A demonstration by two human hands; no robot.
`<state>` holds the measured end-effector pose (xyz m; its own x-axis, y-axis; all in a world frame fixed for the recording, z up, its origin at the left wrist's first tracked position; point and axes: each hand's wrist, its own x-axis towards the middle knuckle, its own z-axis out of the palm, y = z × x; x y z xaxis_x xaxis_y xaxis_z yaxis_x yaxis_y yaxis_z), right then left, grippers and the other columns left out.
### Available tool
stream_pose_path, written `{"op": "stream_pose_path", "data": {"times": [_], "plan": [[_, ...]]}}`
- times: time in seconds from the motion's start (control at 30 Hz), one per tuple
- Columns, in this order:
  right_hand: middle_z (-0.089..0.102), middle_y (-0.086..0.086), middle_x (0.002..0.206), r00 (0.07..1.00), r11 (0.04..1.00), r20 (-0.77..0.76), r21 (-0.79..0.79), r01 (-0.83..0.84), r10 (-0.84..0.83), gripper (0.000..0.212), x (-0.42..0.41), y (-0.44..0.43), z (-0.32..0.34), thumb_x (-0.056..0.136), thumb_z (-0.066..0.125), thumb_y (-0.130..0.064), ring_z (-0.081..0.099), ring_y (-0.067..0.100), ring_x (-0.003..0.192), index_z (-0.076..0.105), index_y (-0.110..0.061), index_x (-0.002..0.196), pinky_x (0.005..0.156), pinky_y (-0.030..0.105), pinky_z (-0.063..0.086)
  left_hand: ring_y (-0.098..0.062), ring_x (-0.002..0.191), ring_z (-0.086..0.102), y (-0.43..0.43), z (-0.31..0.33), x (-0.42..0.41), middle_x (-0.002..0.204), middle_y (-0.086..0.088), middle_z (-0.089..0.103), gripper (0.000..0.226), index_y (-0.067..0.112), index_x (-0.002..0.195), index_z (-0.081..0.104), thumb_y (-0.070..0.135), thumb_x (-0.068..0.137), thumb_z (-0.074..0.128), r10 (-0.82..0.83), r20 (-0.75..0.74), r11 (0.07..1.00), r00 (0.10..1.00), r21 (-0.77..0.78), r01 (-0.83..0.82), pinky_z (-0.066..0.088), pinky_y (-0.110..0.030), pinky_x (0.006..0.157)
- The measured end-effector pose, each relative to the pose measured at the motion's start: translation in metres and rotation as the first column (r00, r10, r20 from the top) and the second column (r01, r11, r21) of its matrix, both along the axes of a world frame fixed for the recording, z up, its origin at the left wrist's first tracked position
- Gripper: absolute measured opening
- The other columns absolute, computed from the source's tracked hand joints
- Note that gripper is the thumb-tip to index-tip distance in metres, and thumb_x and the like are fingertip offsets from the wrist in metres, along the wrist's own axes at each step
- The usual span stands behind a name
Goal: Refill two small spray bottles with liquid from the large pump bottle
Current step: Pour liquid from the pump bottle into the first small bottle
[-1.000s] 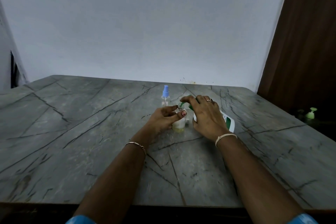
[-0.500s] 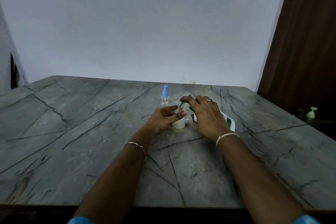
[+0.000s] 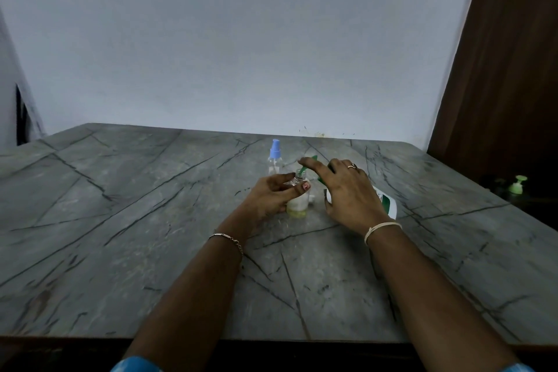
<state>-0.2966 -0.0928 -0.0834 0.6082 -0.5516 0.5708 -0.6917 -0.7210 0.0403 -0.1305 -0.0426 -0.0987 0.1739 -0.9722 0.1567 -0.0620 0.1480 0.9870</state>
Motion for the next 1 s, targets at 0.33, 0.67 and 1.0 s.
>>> {"op": "stream_pose_path", "data": {"times": [0.33,0.67,1.0], "plan": [[0.054,0.004,0.117,0.998,1.0,0.056,-0.003,0.021,-0.021,0.072,0.011,-0.003,-0.001,0.074,0.072,-0.016,0.05,0.026,0.112,0.035,-0.036,0.132,0.095,0.042,0.042,-0.009,0.082,0.068,0.002,0.0,0.001,0.091,0.001,0.071,0.02,0.022,0.103,0.064,0.021,0.084,0.069,-0.022,0.01,1.0,1.0,-0.015,0.022,0.057,-0.024,0.075],[0.051,0.009,0.107,0.999,0.999,-0.029,-0.044,0.031,-0.032,0.088,0.0,-0.002,-0.002,0.08,0.065,-0.018,0.049,0.027,0.104,0.015,-0.042,0.148,0.09,0.042,0.042,0.003,0.061,0.065,0.005,0.004,-0.002,0.085,0.005,0.068,0.027,0.022,0.11,0.058,0.021,0.085,0.068,-0.004,0.018,1.0,1.0,-0.01,0.004,0.048,-0.011,0.054],[0.053,0.006,0.118,0.999,1.0,0.041,-0.011,0.026,-0.026,0.071,0.01,-0.001,0.0,0.076,0.07,-0.018,0.048,0.027,0.113,0.035,-0.035,0.136,0.097,0.042,0.039,0.002,0.065,0.065,0.005,0.005,-0.003,0.086,0.005,0.068,0.032,0.02,0.114,0.059,0.023,0.084,0.069,0.006,0.006,1.0,1.0,-0.004,-0.006,0.049,-0.012,0.056]]}}
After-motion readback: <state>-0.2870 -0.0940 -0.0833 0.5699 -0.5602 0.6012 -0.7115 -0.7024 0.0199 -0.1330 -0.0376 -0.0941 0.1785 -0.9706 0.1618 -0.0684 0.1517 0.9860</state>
